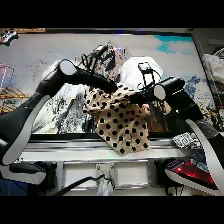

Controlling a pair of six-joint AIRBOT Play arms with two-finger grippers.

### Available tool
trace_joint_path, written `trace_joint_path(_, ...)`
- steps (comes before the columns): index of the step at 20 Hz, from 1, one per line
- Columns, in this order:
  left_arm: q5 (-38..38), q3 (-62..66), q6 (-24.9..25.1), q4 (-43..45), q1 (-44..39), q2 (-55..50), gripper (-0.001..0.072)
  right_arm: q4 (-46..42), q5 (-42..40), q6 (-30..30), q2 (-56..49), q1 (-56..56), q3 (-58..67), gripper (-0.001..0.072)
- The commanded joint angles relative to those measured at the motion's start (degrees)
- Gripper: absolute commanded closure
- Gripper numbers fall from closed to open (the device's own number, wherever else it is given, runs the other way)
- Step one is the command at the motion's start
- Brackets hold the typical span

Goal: Fold the clothes and pants, and hang the long-sleeved shirts on hangers.

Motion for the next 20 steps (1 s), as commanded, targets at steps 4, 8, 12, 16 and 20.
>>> trace_joint_path(4,-4.3,0.0,-3.7,-2.7,11.5,6.8,0.0202,9.6,-0.1,-5.5,-1.9,-7.5,-1.2,0.0689)
trace_joint_path(8,-12.5,-0.1,-9.1,4.4,13.1,8.2,0.0296,9.7,-1.4,-7.7,-2.0,-7.6,-1.2,0.0657)
trace_joint_path(12,-12.2,-5.6,-15.4,14.7,8.4,7.5,0.0296,9.7,-3.2,-8.6,-2.0,-7.6,-1.2,0.0659)
trace_joint_path(16,-8.7,-7.6,-15.4,14.2,3.9,2.7,0.0279,10.5,-4.1,-9.7,-2.0,-7.6,-1.2,0.0659)
trace_joint_path(20,-5.1,-7.6,-15.4,11.5,0.8,-1.6,0.0279,10.6,-4.2,-10.2,-2.0,-7.6,-1.2,0.0659)
